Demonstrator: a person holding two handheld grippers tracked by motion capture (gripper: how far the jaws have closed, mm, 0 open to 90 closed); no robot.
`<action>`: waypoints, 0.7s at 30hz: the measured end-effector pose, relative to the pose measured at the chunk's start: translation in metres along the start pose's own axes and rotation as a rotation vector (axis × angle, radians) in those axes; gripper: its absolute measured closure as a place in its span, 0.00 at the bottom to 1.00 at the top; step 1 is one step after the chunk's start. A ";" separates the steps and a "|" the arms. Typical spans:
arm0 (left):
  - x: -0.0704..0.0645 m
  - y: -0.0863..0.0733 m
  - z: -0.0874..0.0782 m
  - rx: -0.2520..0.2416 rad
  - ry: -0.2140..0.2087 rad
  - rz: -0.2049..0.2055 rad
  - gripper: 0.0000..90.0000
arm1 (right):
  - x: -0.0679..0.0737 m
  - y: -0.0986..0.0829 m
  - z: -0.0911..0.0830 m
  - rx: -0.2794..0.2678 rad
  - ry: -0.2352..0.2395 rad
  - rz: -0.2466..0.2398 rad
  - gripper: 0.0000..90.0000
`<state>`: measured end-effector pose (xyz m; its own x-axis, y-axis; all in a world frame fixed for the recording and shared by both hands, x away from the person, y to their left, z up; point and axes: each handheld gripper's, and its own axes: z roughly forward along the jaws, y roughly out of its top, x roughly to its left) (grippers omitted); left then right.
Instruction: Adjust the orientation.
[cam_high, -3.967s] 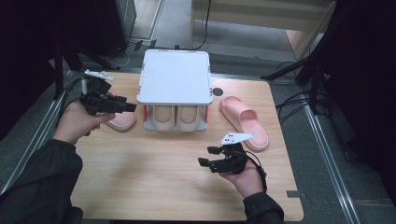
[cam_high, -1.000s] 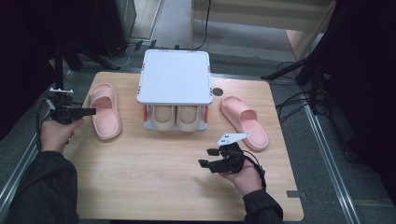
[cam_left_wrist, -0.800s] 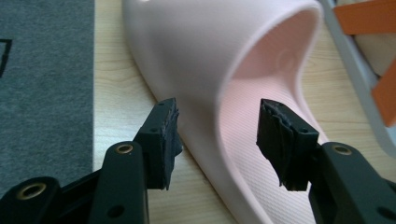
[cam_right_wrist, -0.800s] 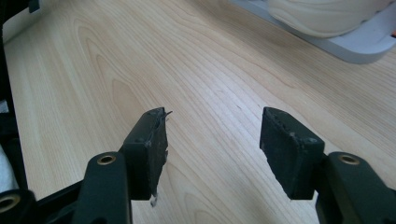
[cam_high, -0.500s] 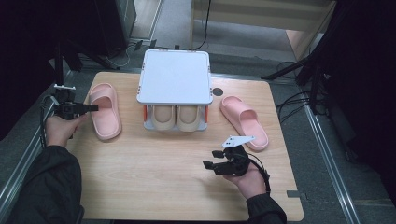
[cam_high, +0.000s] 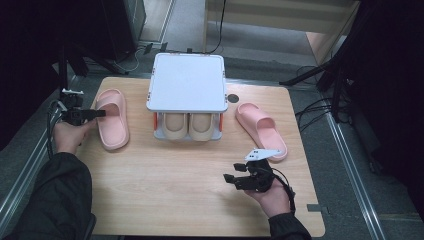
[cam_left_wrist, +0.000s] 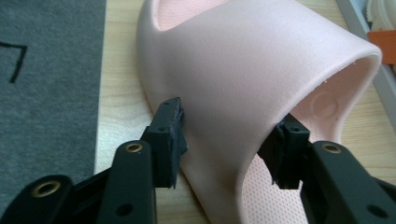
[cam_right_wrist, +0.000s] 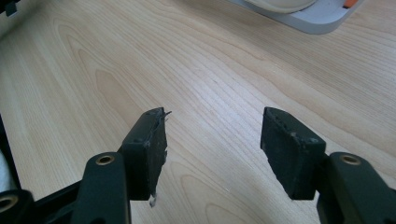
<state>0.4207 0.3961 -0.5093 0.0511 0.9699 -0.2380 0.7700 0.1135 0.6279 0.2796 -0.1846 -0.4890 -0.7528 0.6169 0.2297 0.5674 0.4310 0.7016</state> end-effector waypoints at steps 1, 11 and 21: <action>-0.001 0.000 -0.001 -0.008 0.008 0.001 0.65 | 0.000 0.000 0.000 -0.002 0.001 -0.003 0.46; -0.003 0.004 -0.007 0.011 0.066 0.017 0.91 | 0.000 0.002 0.002 -0.001 0.009 -0.004 0.46; -0.010 0.012 -0.018 0.016 0.015 0.017 0.93 | 0.000 0.003 0.001 -0.018 0.016 0.012 0.45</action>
<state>0.4179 0.3915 -0.4866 0.0550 0.9748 -0.2161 0.7790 0.0935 0.6200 0.2822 -0.1827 -0.4876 -0.7516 0.6109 0.2488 0.5701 0.4119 0.7108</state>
